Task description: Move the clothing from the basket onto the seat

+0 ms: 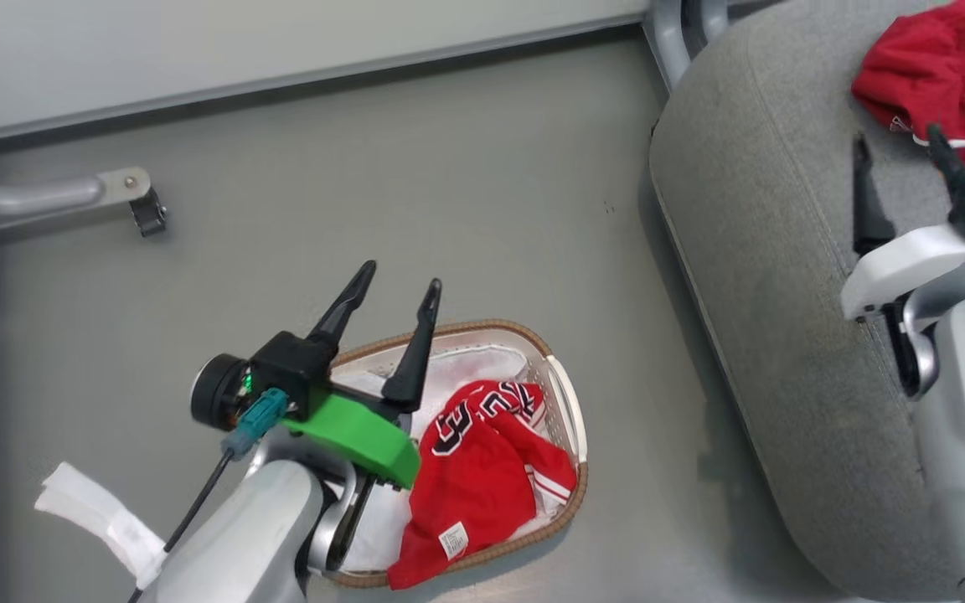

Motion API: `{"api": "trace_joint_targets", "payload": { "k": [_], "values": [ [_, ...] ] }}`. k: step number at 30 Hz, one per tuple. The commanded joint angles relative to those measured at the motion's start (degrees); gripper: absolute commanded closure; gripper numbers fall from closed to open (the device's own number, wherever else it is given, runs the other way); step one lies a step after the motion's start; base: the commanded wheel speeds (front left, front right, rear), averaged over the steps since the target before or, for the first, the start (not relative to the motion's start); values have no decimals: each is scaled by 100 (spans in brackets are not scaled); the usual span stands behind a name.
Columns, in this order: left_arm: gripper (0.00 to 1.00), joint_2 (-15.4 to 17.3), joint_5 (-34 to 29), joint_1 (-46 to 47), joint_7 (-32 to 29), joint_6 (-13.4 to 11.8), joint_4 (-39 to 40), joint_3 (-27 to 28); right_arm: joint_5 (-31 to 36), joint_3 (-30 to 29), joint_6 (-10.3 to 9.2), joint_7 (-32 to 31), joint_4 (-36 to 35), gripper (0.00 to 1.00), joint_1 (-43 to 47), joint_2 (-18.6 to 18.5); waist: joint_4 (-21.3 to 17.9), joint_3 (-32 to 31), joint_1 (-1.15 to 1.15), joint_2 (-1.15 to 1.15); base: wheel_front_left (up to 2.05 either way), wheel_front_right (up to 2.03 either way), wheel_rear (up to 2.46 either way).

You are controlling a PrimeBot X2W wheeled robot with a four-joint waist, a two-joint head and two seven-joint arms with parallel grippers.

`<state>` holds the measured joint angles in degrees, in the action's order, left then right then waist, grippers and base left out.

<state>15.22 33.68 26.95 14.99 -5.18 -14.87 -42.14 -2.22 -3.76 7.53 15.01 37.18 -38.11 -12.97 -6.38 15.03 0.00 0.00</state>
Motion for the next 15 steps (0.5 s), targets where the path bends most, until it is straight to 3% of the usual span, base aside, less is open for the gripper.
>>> {"api": "trace_joint_targets", "payload": {
  "k": [1, 8, 15],
  "values": [
    [0, 31, 5, -233, 19, -59, 24, 158, -73, 34, -7, 24, -97, 0, 186, 131, 308, -666, 0, 0, 0, 0, 0],
    [0, 92, -51, -1114, 16, -174, 0, 1009, -288, 193, -7, 18, -463, 0, 762, 795, 558, -1053, 0, 0, 0, 0, 0],
    [0, -15, -162, -1983, 17, -251, 224, 1917, -391, 234, -8, 19, -1014, 0, 1554, 987, 719, -1207, 0, 0, 0, 0, 0]
  ]
}}
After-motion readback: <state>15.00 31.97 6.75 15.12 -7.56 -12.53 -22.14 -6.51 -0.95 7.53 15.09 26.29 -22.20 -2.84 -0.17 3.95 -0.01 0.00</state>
